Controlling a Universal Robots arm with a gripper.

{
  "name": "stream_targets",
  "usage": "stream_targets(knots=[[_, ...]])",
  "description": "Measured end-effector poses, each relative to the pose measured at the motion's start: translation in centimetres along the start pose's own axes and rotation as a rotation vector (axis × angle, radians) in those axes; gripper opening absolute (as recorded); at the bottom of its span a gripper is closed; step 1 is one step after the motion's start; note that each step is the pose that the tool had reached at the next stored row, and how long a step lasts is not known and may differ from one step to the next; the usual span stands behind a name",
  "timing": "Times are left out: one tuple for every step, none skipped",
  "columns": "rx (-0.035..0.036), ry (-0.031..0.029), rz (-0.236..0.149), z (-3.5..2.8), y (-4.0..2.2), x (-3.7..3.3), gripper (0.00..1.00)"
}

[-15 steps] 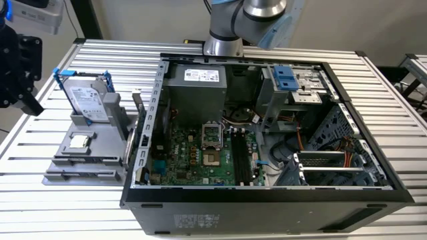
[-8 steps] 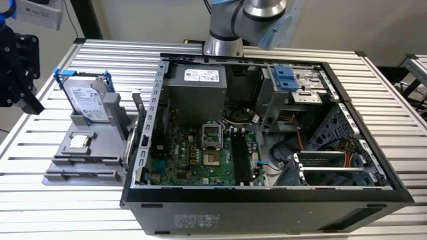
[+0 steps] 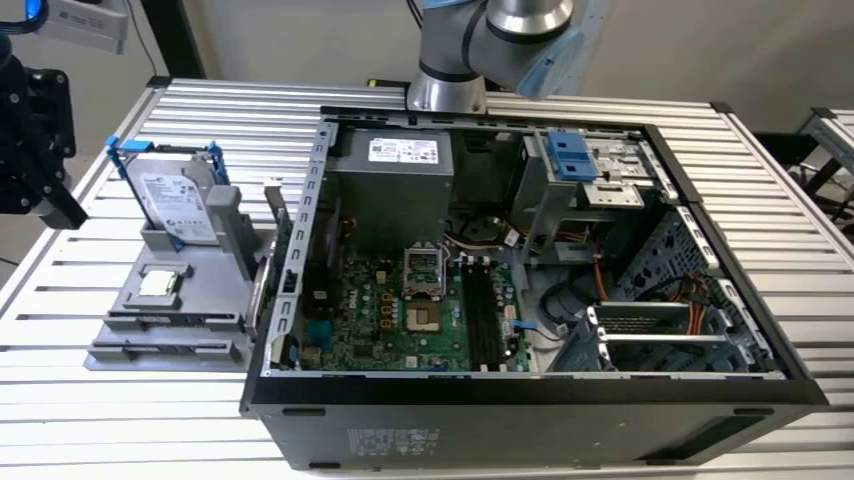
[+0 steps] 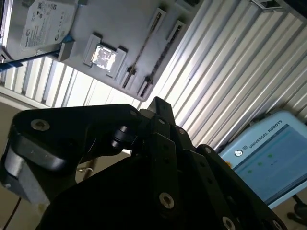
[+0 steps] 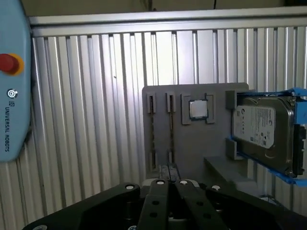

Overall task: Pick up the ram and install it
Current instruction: 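Pick up the ram and move it above insertion slot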

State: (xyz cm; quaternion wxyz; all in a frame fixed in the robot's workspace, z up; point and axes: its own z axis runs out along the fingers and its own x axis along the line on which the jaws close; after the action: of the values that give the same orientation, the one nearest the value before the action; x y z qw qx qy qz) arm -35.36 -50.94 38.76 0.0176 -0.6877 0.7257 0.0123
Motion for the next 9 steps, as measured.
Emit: stream_targets(knots=[[-0.0013,-0.0002,-0.014,0.01,0.0,0.0,0.0],[-0.0022,-0.0002,-0.029,0.03,0.0,0.0,0.0],[-0.0029,-0.0002,-0.044,0.03,0.0,0.0,0.0],[-0.0037,-0.0003,-0.06,0.05,0.0,0.0,0.0],[-0.0044,-0.0003,-0.075,0.06,0.0,0.0,0.0],[-0.005,-0.0004,-0.09,0.07,0.0,0.0,0.0],[-0.0055,-0.0006,-0.102,0.09,0.0,0.0,0.0],[-0.0059,-0.0007,-0.11,0.1,0.0,0.0,0.0],[-0.0063,-0.0009,-0.118,0.11,0.0,0.0,0.0]])
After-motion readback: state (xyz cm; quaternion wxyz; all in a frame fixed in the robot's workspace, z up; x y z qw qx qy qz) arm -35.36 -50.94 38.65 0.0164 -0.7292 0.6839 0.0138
